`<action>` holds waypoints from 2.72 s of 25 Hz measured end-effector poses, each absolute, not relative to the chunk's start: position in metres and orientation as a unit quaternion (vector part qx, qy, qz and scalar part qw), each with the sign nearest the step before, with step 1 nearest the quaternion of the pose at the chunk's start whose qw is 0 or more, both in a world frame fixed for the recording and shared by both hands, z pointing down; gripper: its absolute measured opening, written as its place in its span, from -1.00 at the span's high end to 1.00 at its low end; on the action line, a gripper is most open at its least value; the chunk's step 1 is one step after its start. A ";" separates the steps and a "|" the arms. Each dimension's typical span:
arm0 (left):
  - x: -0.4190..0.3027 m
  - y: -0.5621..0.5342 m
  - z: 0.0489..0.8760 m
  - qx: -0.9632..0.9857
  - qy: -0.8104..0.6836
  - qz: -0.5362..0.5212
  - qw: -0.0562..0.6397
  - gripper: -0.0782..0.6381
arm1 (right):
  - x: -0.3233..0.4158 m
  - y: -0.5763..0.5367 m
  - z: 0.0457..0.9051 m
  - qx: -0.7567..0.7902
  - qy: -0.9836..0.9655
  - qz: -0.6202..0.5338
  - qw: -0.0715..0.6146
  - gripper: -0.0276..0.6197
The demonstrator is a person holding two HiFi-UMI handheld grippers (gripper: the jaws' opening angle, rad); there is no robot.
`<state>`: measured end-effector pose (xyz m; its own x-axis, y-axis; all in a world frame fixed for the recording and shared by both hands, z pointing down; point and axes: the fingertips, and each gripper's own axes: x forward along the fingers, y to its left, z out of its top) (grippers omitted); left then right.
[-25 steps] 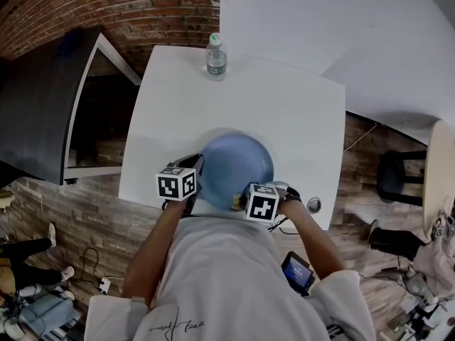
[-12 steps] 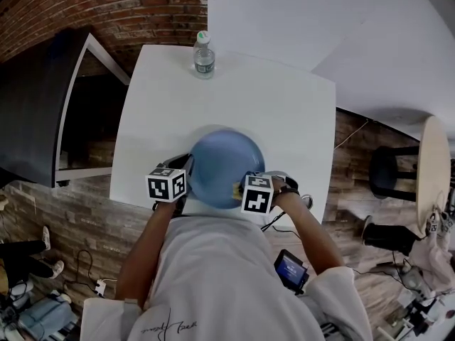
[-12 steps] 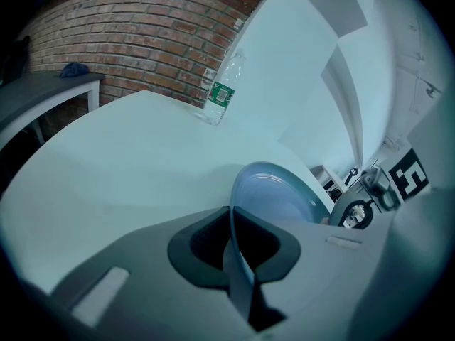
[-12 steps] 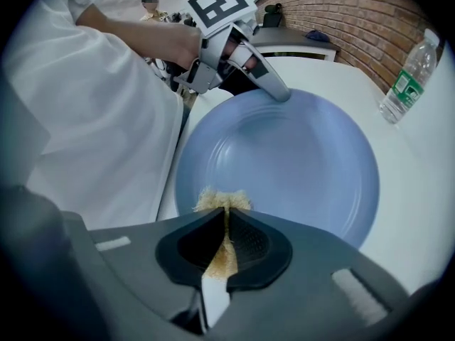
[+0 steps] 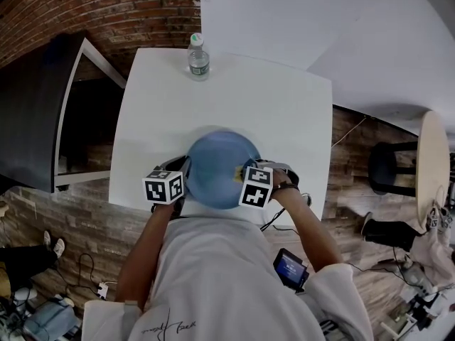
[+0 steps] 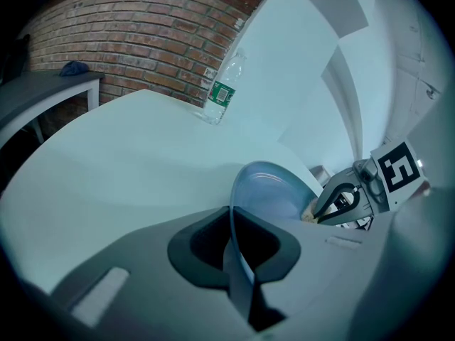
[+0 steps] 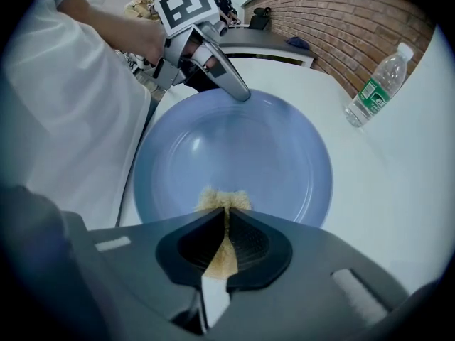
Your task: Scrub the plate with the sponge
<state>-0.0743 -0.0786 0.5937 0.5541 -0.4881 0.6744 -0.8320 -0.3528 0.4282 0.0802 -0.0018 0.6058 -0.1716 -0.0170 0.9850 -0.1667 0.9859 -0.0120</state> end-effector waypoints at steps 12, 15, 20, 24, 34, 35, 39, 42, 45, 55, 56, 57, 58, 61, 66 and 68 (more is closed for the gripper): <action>-0.076 -0.080 0.595 0.792 -0.416 0.224 0.386 0.69 | 0.080 -0.020 0.608 0.090 -0.765 0.041 0.636 0.84; -0.074 -0.079 0.595 0.792 -0.415 0.224 0.388 0.69 | 0.082 -0.022 0.608 0.095 -0.763 0.034 0.639 0.84; -0.075 -0.081 0.595 0.791 -0.417 0.224 0.386 0.69 | 0.080 -0.032 0.608 0.108 -0.763 0.018 0.637 0.84; -0.074 -0.082 0.595 0.792 -0.418 0.224 0.386 0.69 | 0.080 -0.039 0.608 0.122 -0.764 0.016 0.634 0.84; -0.072 -0.081 0.595 0.791 -0.418 0.224 0.386 0.69 | 0.079 -0.057 0.608 0.188 -0.765 0.029 0.615 0.84; -0.072 -0.081 0.594 0.791 -0.418 0.224 0.387 0.69 | 0.079 -0.059 0.607 0.196 -0.765 0.038 0.612 0.84; -0.073 -0.081 0.595 0.791 -0.419 0.222 0.387 0.69 | 0.074 -0.067 0.606 0.235 -0.766 0.067 0.595 0.84; -0.073 -0.081 0.595 0.791 -0.419 0.221 0.387 0.69 | 0.074 -0.075 0.607 0.270 -0.765 0.085 0.578 0.84; -0.073 -0.080 0.594 0.791 -0.420 0.220 0.387 0.69 | 0.072 -0.080 0.606 0.296 -0.764 0.096 0.565 0.84; -0.074 -0.083 0.595 0.790 -0.422 0.218 0.388 0.69 | 0.060 -0.096 0.605 0.338 -0.767 0.099 0.537 0.85; -0.074 -0.083 0.595 0.790 -0.422 0.218 0.388 0.69 | 0.058 -0.097 0.605 0.340 -0.767 0.095 0.536 0.85; -0.074 -0.083 0.595 0.789 -0.423 0.217 0.389 0.69 | 0.056 -0.098 0.605 0.340 -0.768 0.092 0.535 0.85; -0.074 -0.083 0.595 0.789 -0.423 0.216 0.390 0.69 | 0.054 -0.098 0.605 0.340 -0.769 0.088 0.534 0.85; -0.073 -0.082 0.595 0.787 -0.425 0.213 0.394 0.69 | 0.047 -0.100 0.605 0.339 -0.772 0.081 0.532 0.85; -0.073 -0.082 0.595 0.786 -0.428 0.212 0.393 0.69 | 0.039 -0.100 0.604 0.338 -0.775 0.070 0.530 0.85; -0.073 -0.082 0.594 0.785 -0.428 0.211 0.394 0.69 | 0.035 -0.100 0.604 0.336 -0.776 0.063 0.531 0.85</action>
<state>-0.0734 -0.0816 0.5943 0.5438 -0.5065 0.6691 -0.8392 -0.3226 0.4378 0.0351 -0.1001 0.6042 -0.2110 -0.4534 0.8660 -0.5877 0.7667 0.2583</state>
